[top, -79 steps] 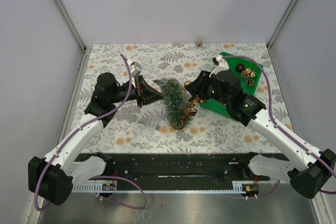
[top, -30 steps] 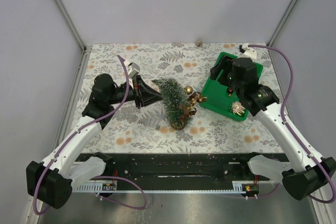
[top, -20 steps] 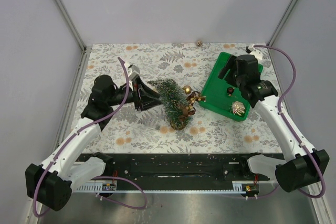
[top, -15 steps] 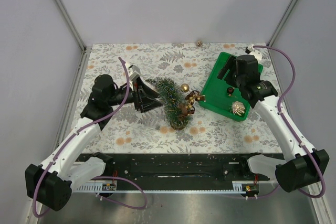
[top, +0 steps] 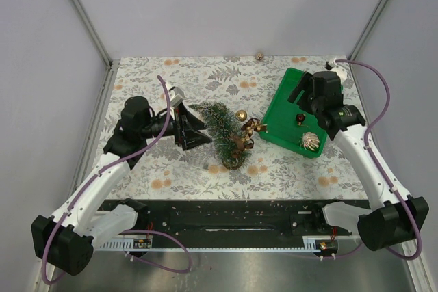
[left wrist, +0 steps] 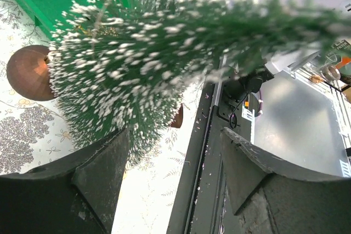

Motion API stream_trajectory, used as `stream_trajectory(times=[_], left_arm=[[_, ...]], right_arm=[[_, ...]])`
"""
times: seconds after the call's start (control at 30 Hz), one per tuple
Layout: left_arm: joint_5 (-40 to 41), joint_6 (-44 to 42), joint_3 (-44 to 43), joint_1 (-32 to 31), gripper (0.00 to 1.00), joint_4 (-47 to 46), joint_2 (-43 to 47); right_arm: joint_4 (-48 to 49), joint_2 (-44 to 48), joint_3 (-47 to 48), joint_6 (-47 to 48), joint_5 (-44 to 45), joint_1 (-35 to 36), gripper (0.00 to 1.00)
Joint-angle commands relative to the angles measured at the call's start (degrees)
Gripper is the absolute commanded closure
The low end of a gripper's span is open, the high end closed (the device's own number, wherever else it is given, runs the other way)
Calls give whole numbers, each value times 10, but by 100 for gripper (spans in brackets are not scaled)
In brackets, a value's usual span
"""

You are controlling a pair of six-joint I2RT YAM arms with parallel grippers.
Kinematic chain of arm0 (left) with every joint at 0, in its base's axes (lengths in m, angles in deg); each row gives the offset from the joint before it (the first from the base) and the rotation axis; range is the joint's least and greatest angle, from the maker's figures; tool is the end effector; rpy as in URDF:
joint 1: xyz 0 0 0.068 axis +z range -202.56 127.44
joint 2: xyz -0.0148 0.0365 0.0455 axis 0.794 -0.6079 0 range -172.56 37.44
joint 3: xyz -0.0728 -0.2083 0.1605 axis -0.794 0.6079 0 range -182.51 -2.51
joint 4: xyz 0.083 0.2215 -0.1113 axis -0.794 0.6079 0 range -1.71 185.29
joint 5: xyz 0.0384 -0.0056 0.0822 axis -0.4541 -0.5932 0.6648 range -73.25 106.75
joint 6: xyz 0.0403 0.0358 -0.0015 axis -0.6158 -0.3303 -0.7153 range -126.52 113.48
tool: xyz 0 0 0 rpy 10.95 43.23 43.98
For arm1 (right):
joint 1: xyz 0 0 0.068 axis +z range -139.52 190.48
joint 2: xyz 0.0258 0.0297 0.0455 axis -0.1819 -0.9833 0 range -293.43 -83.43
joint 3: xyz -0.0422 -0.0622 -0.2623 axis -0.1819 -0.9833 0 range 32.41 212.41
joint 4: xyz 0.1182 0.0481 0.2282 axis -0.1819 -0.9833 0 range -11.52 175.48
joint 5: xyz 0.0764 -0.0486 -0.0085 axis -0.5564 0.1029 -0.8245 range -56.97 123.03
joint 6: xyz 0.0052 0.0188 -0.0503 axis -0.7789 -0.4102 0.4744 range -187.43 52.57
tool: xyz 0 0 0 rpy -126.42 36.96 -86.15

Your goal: Decorate the small christmas tree

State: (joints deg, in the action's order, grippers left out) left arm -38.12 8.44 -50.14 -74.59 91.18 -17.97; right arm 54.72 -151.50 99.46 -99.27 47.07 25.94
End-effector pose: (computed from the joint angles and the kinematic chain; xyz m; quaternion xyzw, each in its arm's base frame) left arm 0.1872 -0.1071 0.3396 0.3356 0.6638 -0.5160 0.4247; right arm 0.2526 0.0609 0.3568 0.1824 0.8498 0.0959 0.4851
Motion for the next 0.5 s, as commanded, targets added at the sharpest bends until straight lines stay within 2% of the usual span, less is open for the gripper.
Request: stream_trajectory(times=[0.0, 0.17, 0.47], left_arm=[[-5, -14, -27, 2, 31, -6, 11], [-3, -8, -37, 2, 35, -21, 1], [4, -21, -37, 2, 33, -3, 8]], right_arm=[[-4, -8, 5, 4, 2, -39, 19], [11, -45, -13, -18, 20, -82, 20], [61, -169, -13, -39, 62, -151, 21]])
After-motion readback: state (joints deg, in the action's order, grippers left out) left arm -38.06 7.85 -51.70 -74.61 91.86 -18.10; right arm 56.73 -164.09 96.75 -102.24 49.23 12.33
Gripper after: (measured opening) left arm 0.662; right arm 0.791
